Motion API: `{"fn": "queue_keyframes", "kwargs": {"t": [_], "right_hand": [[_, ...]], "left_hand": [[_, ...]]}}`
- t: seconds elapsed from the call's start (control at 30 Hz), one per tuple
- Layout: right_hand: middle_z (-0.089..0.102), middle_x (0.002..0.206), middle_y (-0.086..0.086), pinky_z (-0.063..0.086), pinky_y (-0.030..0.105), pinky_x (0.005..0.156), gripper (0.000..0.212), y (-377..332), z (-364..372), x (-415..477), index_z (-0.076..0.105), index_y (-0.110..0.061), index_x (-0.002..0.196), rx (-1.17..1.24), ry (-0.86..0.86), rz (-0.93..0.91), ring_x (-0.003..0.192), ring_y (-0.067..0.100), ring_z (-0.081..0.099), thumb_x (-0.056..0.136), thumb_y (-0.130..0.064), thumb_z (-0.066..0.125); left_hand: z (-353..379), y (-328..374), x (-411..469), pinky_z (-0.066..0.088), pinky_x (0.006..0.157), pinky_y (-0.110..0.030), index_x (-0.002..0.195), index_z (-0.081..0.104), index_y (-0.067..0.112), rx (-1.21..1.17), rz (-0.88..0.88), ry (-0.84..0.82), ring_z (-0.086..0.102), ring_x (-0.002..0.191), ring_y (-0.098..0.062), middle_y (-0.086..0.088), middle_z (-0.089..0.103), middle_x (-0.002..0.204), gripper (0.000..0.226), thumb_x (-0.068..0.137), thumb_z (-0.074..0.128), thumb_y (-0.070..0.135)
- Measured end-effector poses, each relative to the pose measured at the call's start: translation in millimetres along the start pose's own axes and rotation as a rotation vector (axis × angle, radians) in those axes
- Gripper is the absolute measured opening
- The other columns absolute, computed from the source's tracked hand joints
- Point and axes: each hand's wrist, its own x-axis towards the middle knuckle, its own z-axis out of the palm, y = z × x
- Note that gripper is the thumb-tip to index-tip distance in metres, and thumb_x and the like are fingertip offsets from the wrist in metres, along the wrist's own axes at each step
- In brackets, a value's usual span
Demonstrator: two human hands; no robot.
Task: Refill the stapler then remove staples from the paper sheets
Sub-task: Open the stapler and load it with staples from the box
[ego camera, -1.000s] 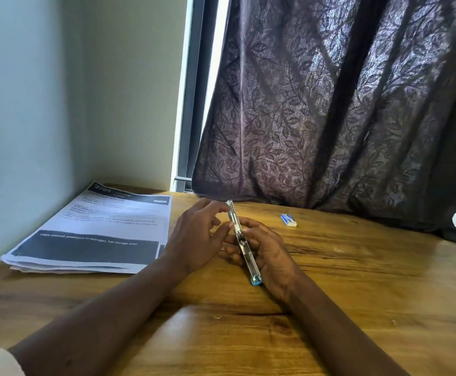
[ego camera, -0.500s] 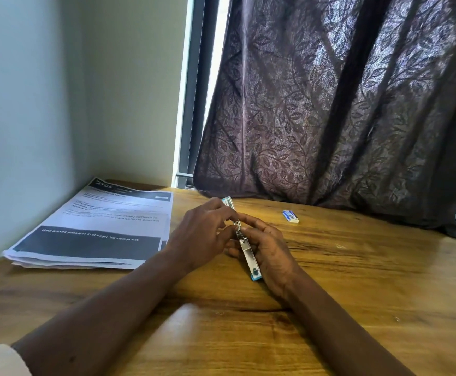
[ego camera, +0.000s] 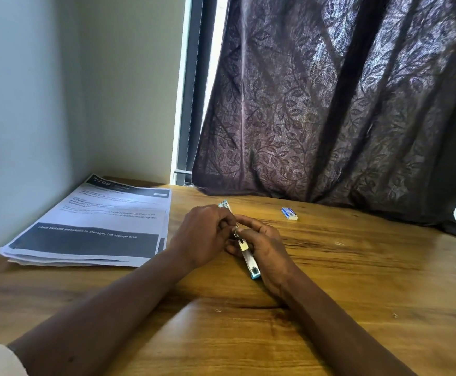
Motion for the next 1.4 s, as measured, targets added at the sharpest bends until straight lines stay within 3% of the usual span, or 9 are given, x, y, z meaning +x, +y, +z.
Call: {"fn": "queue_keyframes", "kwargs": {"t": [0.13, 0.33, 0.53, 0.7, 0.93, 1.07, 1.13, 1.27, 1.4], "right_hand": [[0.076, 0.108, 0.019, 0.058, 0.044, 0.09, 0.027, 1, 0, 0, 0.069, -0.012, 0.121, -0.062, -0.002, -0.015, 0.093, 0.029, 0.072, 0.098, -0.004, 0.06], [0.076, 0.11, 0.019, 0.06, 0.039, 0.086, 0.026, -2, 0, -1, 0.07, -0.013, 0.121, -0.118, -0.001, -0.001, 0.094, 0.026, 0.073, 0.097, -0.006, 0.062], [0.075, 0.109, 0.021, 0.061, 0.027, 0.072, 0.025, -7, 0, -4, 0.07, -0.005, 0.12, -0.102, -0.011, 0.016, 0.078, 0.021, 0.073, 0.098, -0.015, 0.063], [0.072, 0.109, 0.029, 0.059, 0.023, 0.061, 0.027, -7, 1, -4, 0.068, 0.0, 0.118, -0.08, 0.002, 0.034, 0.076, 0.025, 0.071, 0.103, -0.019, 0.056], [0.068, 0.101, 0.032, 0.058, 0.023, 0.06, 0.025, -11, 2, -7, 0.067, 0.005, 0.116, -0.01, -0.031, 0.062, 0.088, 0.038, 0.064, 0.103, -0.007, 0.05], [0.072, 0.102, 0.025, 0.058, 0.028, 0.065, 0.025, -11, 3, -5, 0.066, 0.005, 0.12, -0.052, -0.035, 0.059, 0.067, 0.023, 0.067, 0.1, 0.0, 0.051], [0.071, 0.101, 0.022, 0.057, 0.029, 0.067, 0.024, -9, 3, -4, 0.065, 0.007, 0.12, -0.059, -0.027, 0.058, 0.066, 0.022, 0.065, 0.099, 0.001, 0.053], [0.074, 0.107, 0.024, 0.062, 0.026, 0.069, 0.021, -7, 4, -5, 0.067, 0.004, 0.117, -0.049, -0.02, 0.059, 0.087, 0.033, 0.067, 0.1, -0.001, 0.056], [0.078, 0.092, 0.018, 0.062, 0.023, 0.065, 0.019, -8, 4, -7, 0.071, -0.002, 0.108, -0.034, -0.044, 0.057, 0.073, 0.021, 0.075, 0.101, -0.002, 0.053]], "left_hand": [[0, -3, 0, 0.035, 0.062, -0.007, 0.095, 0.076, 0.027, -0.041, -0.058, -0.026, 0.059, 0.071, 0.003, 0.014, 0.072, 0.086, 0.01, 0.088, 0.075, 0.02], [-1, -6, 0, 0.038, 0.06, -0.008, 0.088, 0.068, 0.03, -0.065, -0.058, -0.093, 0.06, 0.072, 0.001, 0.018, 0.064, 0.077, 0.013, 0.087, 0.073, 0.018], [-7, -11, 3, 0.044, 0.063, -0.011, 0.085, 0.071, 0.026, -0.155, -0.094, -0.122, 0.063, 0.073, -0.002, 0.013, 0.069, 0.076, 0.012, 0.088, 0.072, 0.014], [-22, -21, 7, 0.06, 0.066, -0.027, 0.087, 0.072, 0.019, -0.324, -0.181, -0.119, 0.068, 0.07, -0.012, 0.003, 0.07, 0.079, 0.01, 0.092, 0.071, 0.011], [-19, -22, 3, 0.054, 0.064, -0.019, 0.095, 0.076, 0.028, -0.14, -0.041, -0.066, 0.066, 0.071, -0.006, 0.015, 0.071, 0.085, 0.012, 0.089, 0.076, 0.019], [-17, -17, 2, 0.042, 0.066, -0.011, 0.099, 0.077, 0.025, -0.027, 0.042, -0.048, 0.06, 0.073, -0.001, 0.015, 0.067, 0.087, 0.014, 0.088, 0.076, 0.017], [-16, -18, 3, 0.038, 0.065, -0.012, 0.099, 0.078, 0.025, 0.036, 0.076, -0.047, 0.057, 0.072, -0.002, 0.015, 0.062, 0.084, 0.011, 0.089, 0.076, 0.02], [-14, -18, 5, 0.042, 0.065, -0.022, 0.101, 0.079, 0.027, 0.096, 0.115, -0.069, 0.055, 0.074, -0.004, 0.011, 0.063, 0.085, 0.013, 0.088, 0.076, 0.029], [-10, -16, 5, 0.046, 0.069, -0.028, 0.106, 0.078, 0.027, 0.113, 0.134, -0.097, 0.058, 0.081, -0.009, 0.006, 0.068, 0.092, 0.017, 0.092, 0.071, 0.031]]}}
